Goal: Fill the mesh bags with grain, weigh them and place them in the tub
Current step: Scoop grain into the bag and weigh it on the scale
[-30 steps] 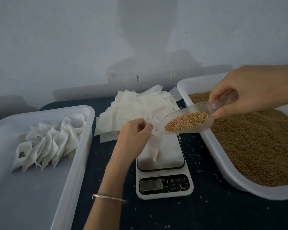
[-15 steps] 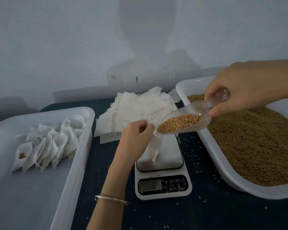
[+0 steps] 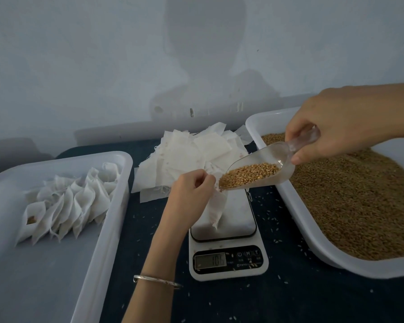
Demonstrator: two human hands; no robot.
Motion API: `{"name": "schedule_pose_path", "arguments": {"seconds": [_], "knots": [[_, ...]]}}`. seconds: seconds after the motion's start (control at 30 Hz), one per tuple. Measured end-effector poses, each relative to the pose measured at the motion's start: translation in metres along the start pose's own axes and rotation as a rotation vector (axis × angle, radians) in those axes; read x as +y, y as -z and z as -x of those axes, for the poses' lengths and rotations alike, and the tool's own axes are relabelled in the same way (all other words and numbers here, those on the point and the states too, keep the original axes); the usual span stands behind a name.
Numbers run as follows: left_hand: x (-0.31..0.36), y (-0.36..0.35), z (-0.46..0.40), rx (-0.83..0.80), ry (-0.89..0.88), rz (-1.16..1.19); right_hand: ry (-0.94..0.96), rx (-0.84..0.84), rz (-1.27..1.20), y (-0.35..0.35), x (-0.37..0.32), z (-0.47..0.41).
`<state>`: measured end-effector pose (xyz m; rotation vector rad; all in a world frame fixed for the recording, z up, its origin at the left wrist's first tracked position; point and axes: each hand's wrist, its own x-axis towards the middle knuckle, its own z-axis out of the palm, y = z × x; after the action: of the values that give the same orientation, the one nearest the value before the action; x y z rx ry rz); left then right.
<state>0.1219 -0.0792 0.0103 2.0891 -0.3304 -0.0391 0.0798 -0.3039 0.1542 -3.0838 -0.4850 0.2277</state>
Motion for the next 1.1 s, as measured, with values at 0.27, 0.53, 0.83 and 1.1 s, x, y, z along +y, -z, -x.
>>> {"name": "schedule_pose_path", "arguments": {"seconds": [0.27,0.53,0.83,1.1], "knots": [[0.001,0.002,0.001,0.003,0.003,0.0,0.012,-0.004,-0.002,0.0,-0.002,0.0],[0.001,0.002,0.002,0.0,0.003,-0.001,-0.039,0.001,-0.026,-0.005,0.001,0.001],[0.002,0.0,0.005,0.021,0.012,0.067,-0.132,0.054,-0.324,-0.045,0.009,0.022],[0.0,0.001,0.003,0.062,0.012,0.007,-0.237,0.347,-0.712,-0.099,0.004,0.046]]}}
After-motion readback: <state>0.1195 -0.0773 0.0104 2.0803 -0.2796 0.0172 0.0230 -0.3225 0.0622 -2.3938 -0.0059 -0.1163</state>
